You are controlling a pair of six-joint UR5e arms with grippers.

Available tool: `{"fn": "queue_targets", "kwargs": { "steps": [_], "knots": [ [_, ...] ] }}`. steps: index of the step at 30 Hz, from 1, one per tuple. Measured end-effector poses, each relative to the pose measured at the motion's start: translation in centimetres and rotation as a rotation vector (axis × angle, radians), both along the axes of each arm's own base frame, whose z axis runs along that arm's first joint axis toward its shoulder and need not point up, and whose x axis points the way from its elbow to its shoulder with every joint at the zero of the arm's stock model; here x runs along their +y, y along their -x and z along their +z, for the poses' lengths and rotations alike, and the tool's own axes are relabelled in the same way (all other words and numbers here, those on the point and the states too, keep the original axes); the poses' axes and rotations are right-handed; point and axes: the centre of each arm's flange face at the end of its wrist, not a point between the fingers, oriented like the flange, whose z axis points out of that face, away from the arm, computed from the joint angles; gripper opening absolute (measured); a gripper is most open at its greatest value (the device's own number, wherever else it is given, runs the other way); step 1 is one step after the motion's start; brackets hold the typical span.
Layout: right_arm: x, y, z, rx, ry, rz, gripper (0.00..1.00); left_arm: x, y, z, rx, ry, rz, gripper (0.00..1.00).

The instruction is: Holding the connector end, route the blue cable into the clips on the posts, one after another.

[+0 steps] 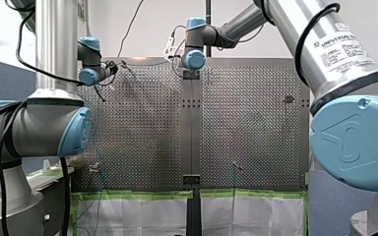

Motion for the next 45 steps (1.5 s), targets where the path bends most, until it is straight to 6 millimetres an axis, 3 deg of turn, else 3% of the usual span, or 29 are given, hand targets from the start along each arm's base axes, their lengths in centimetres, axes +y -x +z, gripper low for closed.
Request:
{"fn": "queue_targets", "kwargs": {
  "steps": [9,10,11,16,17,32,45],
  "knots": [
    [-0.8,0.0,-1.0,0.009,-0.011,-0.012,0.00,1.0,-0.8,-1.6,0.030,0.008,0.018,0.00],
    [-0.8,0.0,-1.1,0.010,-0.011,-0.012,0.00,1.0,-0.8,-1.7,0.031,0.008,0.017,0.15],
    [-0.8,0.0,-1.2,0.012,-0.012,-0.012,0.00,1.1,-0.9,-1.7,0.032,0.008,0.017,0.22],
    [-1.0,-0.2,-1.9,0.022,-0.018,-0.009,0.00,1.3,-0.9,-1.8,0.030,0.007,0.019,0.22],
    [-1.0,-0.3,-2.1,0.024,-0.019,-0.009,0.00,1.3,-0.9,-1.8,0.030,0.007,0.020,1.00],
    [-1.2,-0.4,-2.7,0.034,-0.026,-0.007,0.00,1.5,-0.4,-1.8,0.067,0.045,0.046,1.00],
    [-1.2,-0.4,-2.8,0.038,-0.028,-0.007,0.00,-0.9,1.6,-0.7,0.127,0.003,0.006,1.00]
  ]
}}
